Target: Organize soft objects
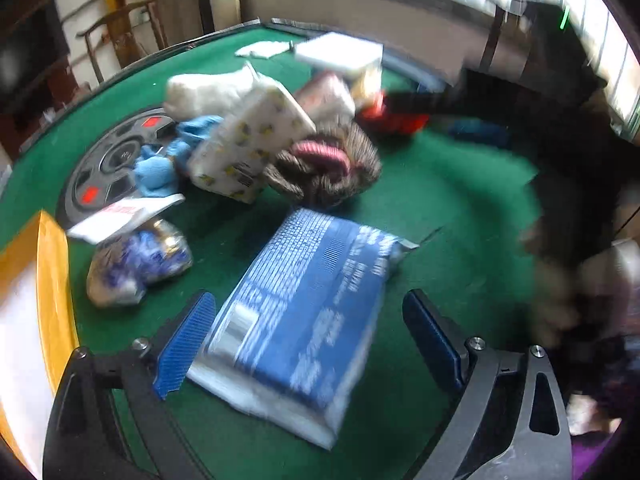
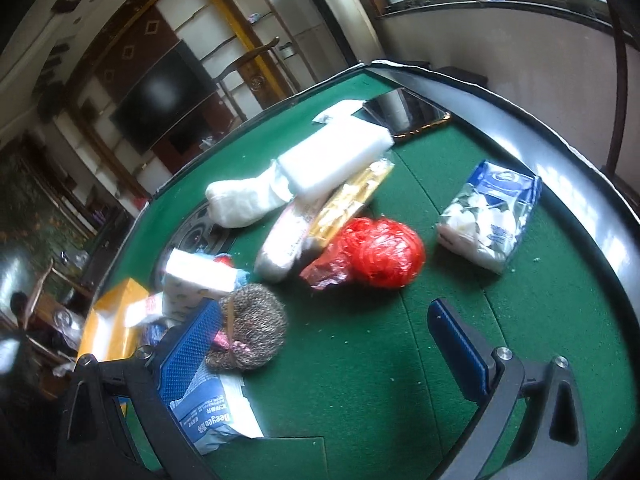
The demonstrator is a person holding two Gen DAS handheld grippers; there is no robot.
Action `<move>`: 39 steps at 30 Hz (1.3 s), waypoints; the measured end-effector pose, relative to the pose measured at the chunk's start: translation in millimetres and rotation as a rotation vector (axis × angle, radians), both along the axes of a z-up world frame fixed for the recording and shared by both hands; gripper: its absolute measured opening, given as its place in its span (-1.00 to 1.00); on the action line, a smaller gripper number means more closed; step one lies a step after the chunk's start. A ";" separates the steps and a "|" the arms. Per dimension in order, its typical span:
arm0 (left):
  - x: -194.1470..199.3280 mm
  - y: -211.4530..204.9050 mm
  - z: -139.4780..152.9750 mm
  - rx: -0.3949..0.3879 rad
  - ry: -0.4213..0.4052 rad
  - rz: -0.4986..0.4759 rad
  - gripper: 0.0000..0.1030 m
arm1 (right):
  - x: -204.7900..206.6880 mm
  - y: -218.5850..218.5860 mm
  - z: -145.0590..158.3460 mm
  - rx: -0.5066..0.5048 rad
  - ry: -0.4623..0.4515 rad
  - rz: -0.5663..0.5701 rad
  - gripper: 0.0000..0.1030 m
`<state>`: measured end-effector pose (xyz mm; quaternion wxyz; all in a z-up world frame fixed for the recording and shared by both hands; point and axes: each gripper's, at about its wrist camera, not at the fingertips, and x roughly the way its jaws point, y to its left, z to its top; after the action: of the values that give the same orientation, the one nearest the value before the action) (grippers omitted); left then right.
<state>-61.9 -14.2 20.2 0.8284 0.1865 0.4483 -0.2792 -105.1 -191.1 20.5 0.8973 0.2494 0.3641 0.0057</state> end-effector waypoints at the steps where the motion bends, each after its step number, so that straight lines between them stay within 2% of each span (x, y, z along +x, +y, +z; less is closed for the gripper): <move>1: -0.4 -10.5 -7.5 0.054 -0.025 -0.009 0.89 | -0.9 -1.8 -0.5 0.003 0.001 -0.006 0.97; 2: -3.3 -16.2 -7.0 0.042 -0.071 -0.012 0.91 | -1.2 -1.3 -0.8 0.003 0.002 -0.008 0.97; 4: -3.4 -18.7 -8.9 0.050 -0.062 0.005 0.88 | -1.0 -0.5 -1.3 -0.001 0.008 -0.007 0.97; 8: -8.3 -15.0 -6.6 0.013 -0.026 0.057 0.33 | 0.6 1.1 -0.5 -0.017 0.017 -0.007 0.97; 16: -17.9 35.1 27.4 -0.229 0.026 0.186 0.28 | 1.7 4.6 0.3 -0.052 0.026 -0.014 0.97; 23: -35.5 84.3 67.6 -0.365 -0.065 0.267 0.28 | 1.3 13.5 5.0 -0.109 0.028 -0.033 0.97; 26: -45.5 116.3 84.4 -0.408 -0.117 0.324 0.28 | -2.0 26.5 19.4 -0.191 0.011 -0.020 0.97; 29: -53.5 148.7 94.1 -0.425 -0.167 0.391 0.28 | -9.8 51.7 52.2 -0.253 -0.061 0.083 0.97; 32: -57.0 183.1 96.8 -0.444 -0.188 0.466 0.28 | -7.3 89.4 75.0 -0.287 -0.098 0.256 0.97; 35: -55.6 214.4 89.5 -0.453 -0.185 0.548 0.28 | 5.0 132.6 76.5 -0.312 -0.089 0.409 0.97; 39: -55.2 243.0 76.3 -0.473 -0.159 0.620 0.28 | 25.2 197.3 57.8 -0.451 -0.056 0.552 0.96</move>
<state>-117.1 228.8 96.4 0.9256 -0.1327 0.3412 -0.0962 -79.9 6.2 78.3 0.9040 -0.0631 0.3853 0.1741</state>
